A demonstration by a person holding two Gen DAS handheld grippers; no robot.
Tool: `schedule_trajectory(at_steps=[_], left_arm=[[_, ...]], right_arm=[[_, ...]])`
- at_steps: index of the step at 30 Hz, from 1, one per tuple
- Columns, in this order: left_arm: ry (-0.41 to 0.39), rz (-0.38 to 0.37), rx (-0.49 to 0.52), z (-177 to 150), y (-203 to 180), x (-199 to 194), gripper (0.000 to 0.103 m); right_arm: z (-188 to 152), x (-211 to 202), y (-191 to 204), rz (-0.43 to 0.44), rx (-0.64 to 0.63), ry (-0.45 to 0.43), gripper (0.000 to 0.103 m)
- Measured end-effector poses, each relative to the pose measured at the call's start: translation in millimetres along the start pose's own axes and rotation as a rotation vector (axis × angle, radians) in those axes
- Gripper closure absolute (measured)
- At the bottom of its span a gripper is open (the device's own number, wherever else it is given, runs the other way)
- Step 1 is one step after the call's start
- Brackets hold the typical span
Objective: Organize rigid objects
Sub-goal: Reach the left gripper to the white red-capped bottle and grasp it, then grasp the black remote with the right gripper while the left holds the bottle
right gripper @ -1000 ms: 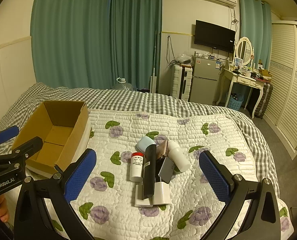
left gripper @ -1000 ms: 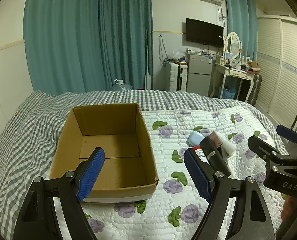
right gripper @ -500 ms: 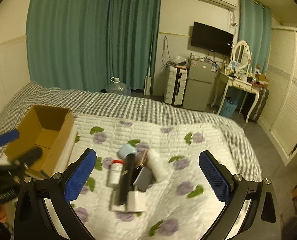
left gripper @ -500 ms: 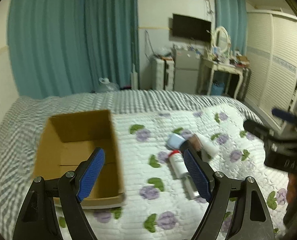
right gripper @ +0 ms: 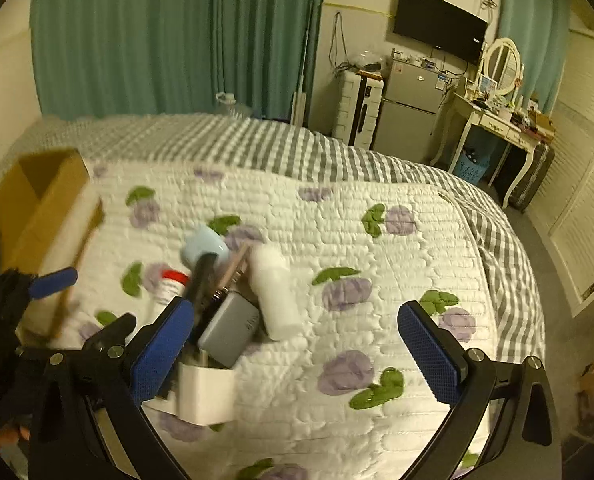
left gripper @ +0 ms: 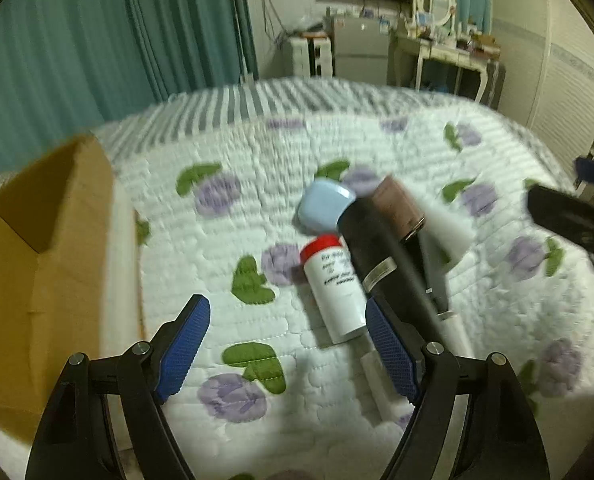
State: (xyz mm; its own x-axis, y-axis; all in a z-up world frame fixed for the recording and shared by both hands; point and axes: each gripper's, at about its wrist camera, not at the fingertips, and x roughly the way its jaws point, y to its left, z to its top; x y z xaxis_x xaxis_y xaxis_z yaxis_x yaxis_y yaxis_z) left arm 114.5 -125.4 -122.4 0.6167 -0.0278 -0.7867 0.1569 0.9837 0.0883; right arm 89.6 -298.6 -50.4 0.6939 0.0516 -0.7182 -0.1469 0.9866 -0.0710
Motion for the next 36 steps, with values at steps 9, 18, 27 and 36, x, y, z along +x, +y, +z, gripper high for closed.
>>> schedule_trajectory(at_steps=[9, 18, 27, 36], left_arm=[[0.031, -0.013, -0.022, 10, -4, 43, 0.023], [0.138, -0.137, 0.014, -2, -9, 58, 0.066], [0.028, -0.036, -0.043, -16, 25, 2, 0.066], [0.021, -0.035, -0.084, -28, 37, -3, 0.066]], right_arm=[[-4, 17, 1, 0.006, -0.024, 0.019, 0.000], [-5, 27, 4, -0.015, -0.022, 0.053, 0.000], [-11, 29, 25, 0.080, -0.046, 0.083, 0.011], [-30, 42, 74, 0.223, -0.133, 0.220, 0.046]])
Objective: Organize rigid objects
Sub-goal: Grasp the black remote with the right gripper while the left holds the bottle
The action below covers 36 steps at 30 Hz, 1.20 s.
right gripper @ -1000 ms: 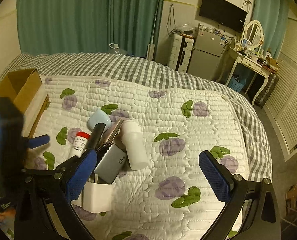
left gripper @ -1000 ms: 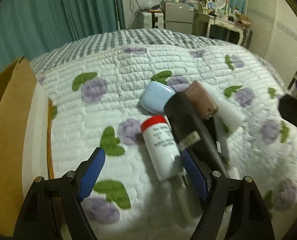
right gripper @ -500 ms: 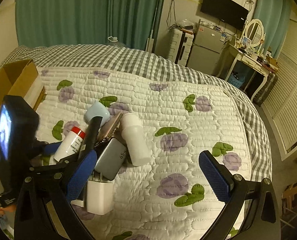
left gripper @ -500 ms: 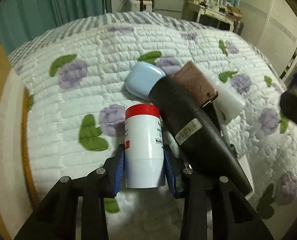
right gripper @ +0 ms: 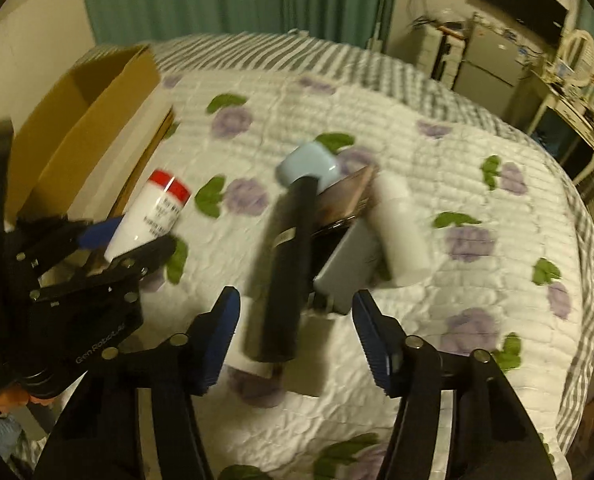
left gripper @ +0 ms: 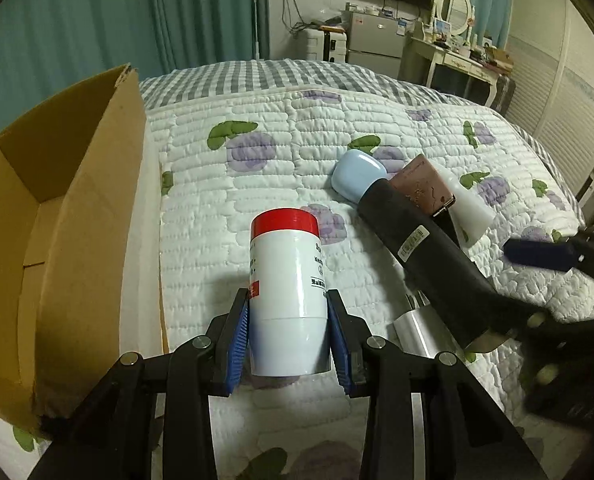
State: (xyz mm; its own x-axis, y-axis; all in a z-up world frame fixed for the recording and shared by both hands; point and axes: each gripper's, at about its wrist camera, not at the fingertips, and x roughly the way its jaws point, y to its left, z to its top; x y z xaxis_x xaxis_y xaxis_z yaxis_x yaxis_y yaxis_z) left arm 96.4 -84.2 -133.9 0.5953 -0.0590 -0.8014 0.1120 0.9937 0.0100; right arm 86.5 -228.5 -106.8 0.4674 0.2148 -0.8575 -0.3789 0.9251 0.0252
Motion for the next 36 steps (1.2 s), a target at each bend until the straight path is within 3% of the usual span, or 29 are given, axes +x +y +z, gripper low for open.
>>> schedule_trajectory(at_steps=[8, 15, 16, 18, 22, 30, 33, 36], left_arm=[[-0.011, -0.017, -0.015, 0, 3, -1, 0.066], [-0.004, -0.025, -0.021, -3, 6, -1, 0.066], [-0.002, -0.026, -0.023, -4, 6, -1, 0.066], [0.003, -0.026, -0.024, -3, 5, -1, 0.066], [0.002, -0.027, -0.024, -3, 5, 0, 0.066], [0.016, -0.027, -0.031, -5, 5, 1, 0.066], [0.019, -0.031, -0.038, -4, 4, 0, 0.066], [0.012, -0.039, -0.032, -2, 2, -6, 0.066]], right_arm=[[0, 11, 16, 0.064, -0.010, 0.028, 0.090], [21, 35, 9, 0.118, 0.051, 0.060, 0.089], [25, 40, 5, 0.136, 0.078, 0.068, 0.087], [29, 52, 0, 0.155, 0.121, 0.093, 0.071], [35, 70, 1, 0.173, 0.148, 0.113, 0.063], [39, 72, 11, 0.157, 0.122, 0.090, 0.070], [37, 61, 10, 0.170, 0.128, 0.064, 0.081], [31, 46, 14, 0.141, 0.094, 0.048, 0.083]])
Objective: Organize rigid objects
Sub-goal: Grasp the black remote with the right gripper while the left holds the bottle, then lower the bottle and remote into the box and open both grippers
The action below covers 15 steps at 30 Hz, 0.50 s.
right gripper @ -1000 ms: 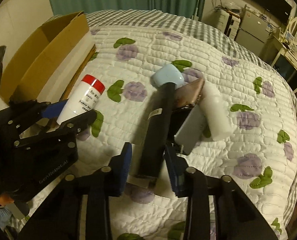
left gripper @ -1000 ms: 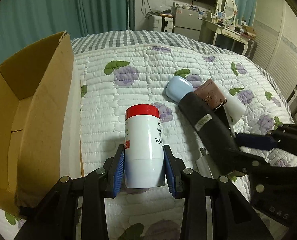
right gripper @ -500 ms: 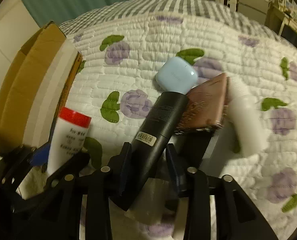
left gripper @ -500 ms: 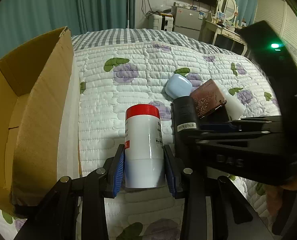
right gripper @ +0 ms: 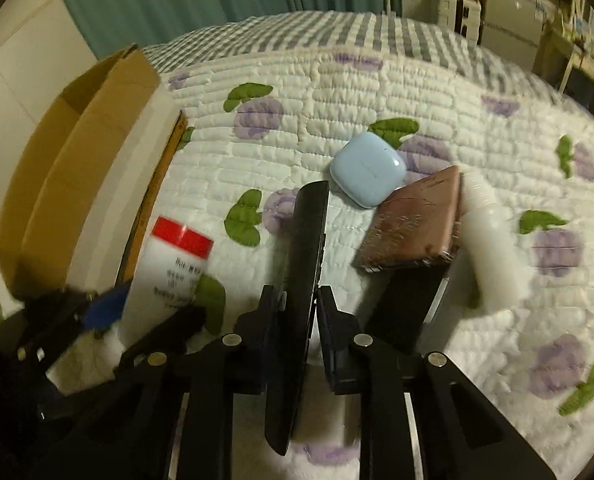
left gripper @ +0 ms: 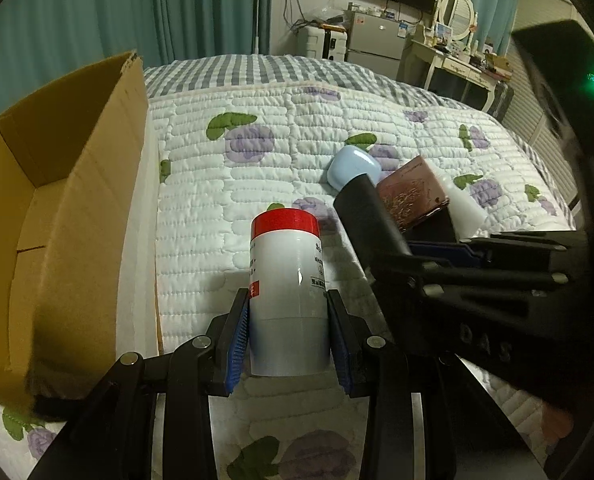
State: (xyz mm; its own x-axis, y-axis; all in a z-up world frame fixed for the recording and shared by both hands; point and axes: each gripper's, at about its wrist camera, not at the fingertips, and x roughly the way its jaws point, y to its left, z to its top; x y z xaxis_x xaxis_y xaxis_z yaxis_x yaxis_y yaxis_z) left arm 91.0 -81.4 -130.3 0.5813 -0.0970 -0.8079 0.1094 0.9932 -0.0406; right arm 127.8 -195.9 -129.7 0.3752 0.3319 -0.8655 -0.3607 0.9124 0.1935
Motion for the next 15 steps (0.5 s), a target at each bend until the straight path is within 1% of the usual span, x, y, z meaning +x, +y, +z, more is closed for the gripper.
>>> schedule_trajectory(at_steps=[6, 9, 12, 15], left_arm=[[-0.016, -0.032, 0.015, -3, -7, -23, 0.066], [-0.037, -0.046, 0.018, -2, -7, -42, 0.066], [-0.077, -0.061, 0.011, 2, -2, -68, 0.066], [-0.127, -0.066, 0.016, 9, 3, -95, 0.066]], right_arm=[[-8, -38, 0, -0.045, 0.014, -0.053, 0.084], [-9, -67, 3, -0.090, 0.009, -0.086, 0.085], [-7, -93, 9, -0.123, -0.002, -0.105, 0.085], [-5, -125, 21, -0.148, -0.013, -0.144, 0.085]])
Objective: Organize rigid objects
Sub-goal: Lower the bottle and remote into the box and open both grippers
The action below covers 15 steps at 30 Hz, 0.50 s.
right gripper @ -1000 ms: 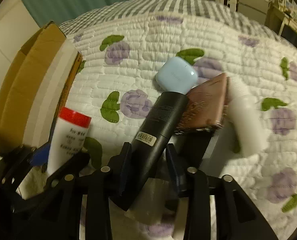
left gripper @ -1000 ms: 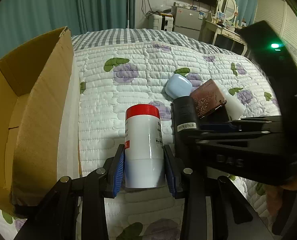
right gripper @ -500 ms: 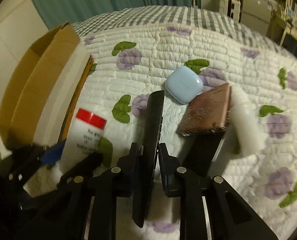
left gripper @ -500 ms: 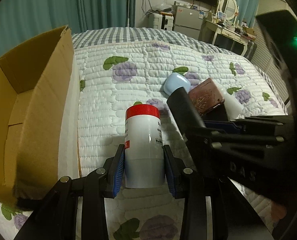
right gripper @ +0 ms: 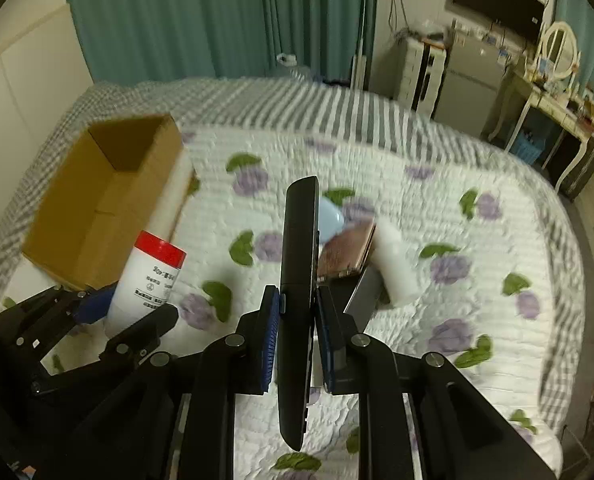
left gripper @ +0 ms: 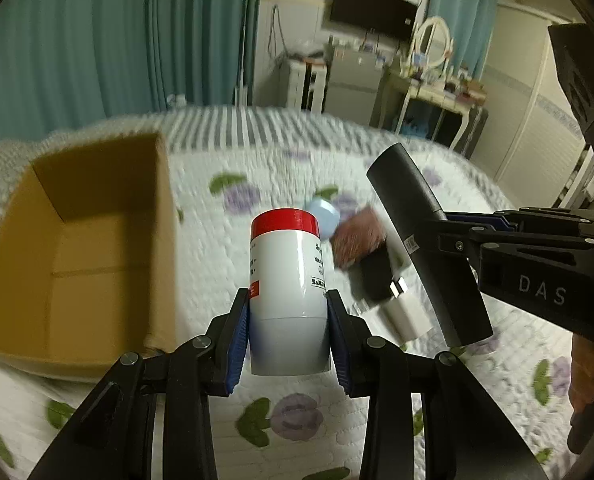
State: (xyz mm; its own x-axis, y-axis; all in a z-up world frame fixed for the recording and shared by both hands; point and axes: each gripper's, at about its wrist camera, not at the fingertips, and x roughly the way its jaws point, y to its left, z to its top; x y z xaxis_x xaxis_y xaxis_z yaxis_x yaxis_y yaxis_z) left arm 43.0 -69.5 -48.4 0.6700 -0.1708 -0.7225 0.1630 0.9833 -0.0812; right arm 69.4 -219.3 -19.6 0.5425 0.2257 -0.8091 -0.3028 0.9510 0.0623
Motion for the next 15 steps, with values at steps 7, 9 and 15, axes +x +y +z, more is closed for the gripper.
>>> schedule_trajectory(at_steps=[7, 9, 15], left_arm=[[-0.093, 0.011, -0.017, 31, 37, -52, 0.066], [-0.114, 0.027, -0.023, 39, 53, -62, 0.066], [-0.133, 0.101, -0.047, 52, 104, -67, 0.066]], right_arm=[[30, -55, 43, -0.010, -0.056, -0.085, 0.085], [39, -63, 59, 0.003, -0.071, -0.107, 0.085], [63, -63, 110, 0.060, -0.113, -0.146, 0.085]])
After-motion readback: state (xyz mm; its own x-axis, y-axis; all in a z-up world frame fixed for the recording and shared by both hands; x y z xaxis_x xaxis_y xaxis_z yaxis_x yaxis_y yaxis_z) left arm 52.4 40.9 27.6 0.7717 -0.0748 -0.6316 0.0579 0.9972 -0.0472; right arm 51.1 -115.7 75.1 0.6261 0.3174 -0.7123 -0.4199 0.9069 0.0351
